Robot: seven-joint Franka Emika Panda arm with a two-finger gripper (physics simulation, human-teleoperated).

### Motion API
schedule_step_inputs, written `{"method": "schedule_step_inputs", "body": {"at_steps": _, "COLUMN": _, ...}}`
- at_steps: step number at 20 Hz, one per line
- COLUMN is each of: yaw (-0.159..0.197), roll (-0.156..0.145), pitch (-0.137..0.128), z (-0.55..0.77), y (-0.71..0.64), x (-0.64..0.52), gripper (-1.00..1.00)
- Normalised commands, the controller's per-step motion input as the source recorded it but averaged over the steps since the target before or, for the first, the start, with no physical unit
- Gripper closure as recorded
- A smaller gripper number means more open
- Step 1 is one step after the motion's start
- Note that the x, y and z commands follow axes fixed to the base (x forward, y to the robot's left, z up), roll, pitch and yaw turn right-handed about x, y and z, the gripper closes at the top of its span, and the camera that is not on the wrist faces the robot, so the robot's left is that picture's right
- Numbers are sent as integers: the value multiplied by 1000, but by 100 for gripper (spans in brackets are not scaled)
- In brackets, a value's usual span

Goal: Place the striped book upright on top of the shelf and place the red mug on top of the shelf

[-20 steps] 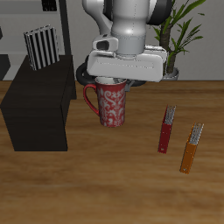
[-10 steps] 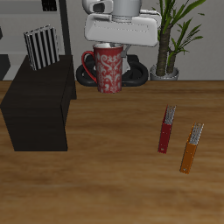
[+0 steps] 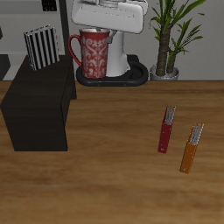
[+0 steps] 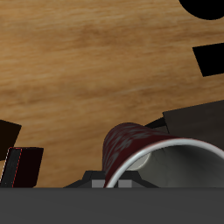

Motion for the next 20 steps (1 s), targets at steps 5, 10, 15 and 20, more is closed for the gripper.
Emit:
{"method": "schedule_step_inputs", "body": {"at_steps": 5, "yaw": -61, "roll": -62, "pitch": 31, "z": 93, "y": -457, "x": -18, "gripper": 100}}
{"method": "schedule_step_inputs", "body": {"at_steps": 10, "yaw": -73, "roll": -46, "pitch": 32, "z": 85, "y": -447, "x": -6, "gripper": 100}}
{"method": "schedule_step_inputs", "body": {"at_steps": 15, "yaw": -75, "roll": -5, "pitch": 41, "z": 137, "y": -415, "x": -28, "gripper": 100}}
{"method": "schedule_step_inputs", "body": {"at_steps": 20, "yaw": -64, "roll": 6, "pitch": 61, "z": 152, "y": -436, "x": 63, "gripper": 100}}
